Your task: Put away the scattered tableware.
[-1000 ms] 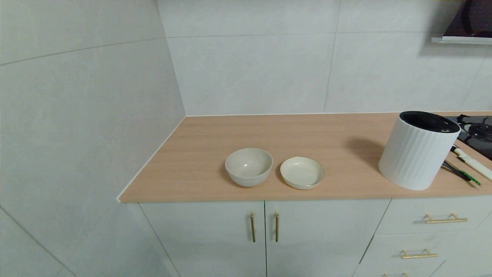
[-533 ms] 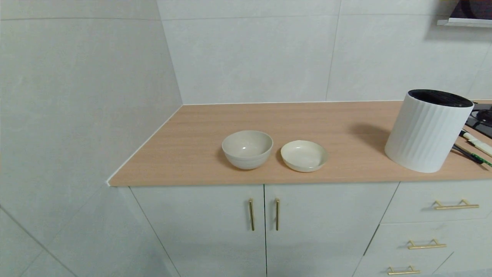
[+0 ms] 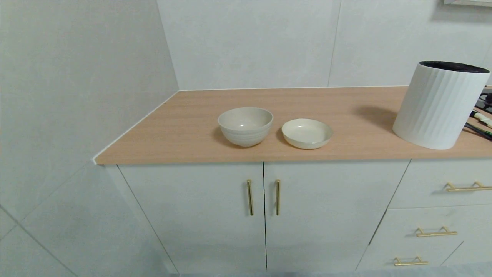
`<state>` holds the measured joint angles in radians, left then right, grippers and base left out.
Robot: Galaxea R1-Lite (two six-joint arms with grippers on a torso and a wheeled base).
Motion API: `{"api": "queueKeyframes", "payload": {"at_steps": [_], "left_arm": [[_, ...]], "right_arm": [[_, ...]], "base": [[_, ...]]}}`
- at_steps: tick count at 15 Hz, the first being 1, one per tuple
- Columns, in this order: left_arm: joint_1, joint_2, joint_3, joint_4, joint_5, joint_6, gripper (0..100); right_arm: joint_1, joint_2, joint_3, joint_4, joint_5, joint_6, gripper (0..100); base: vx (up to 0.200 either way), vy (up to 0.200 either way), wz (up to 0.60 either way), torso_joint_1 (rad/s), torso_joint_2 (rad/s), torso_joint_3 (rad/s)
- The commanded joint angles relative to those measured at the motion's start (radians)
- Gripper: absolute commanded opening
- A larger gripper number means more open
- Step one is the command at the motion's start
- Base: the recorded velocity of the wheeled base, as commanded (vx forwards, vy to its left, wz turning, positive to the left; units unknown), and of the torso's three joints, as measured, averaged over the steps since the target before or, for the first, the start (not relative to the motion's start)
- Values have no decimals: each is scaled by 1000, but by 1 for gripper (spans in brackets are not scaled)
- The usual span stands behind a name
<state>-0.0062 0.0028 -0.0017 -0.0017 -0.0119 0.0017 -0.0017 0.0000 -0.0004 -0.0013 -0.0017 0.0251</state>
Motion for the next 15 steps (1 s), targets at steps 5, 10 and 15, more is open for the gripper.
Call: {"api": "queueKeyframes", "payload": {"at_steps": [5, 10, 15], "left_arm": [[0, 0, 0, 0, 0, 0, 100], [0, 0, 0, 0, 0, 0, 100], [0, 0, 2, 0, 0, 0, 100]], "right_arm": [[0, 2, 0, 0, 0, 1, 100], [0, 2, 0, 0, 0, -1, 100], [0, 2, 0, 0, 0, -1, 100]], "base": [[0, 0, 0, -175, 470, 295], [0, 0, 0, -135, 451, 314], [0, 0, 0, -46, 186, 134]]}}
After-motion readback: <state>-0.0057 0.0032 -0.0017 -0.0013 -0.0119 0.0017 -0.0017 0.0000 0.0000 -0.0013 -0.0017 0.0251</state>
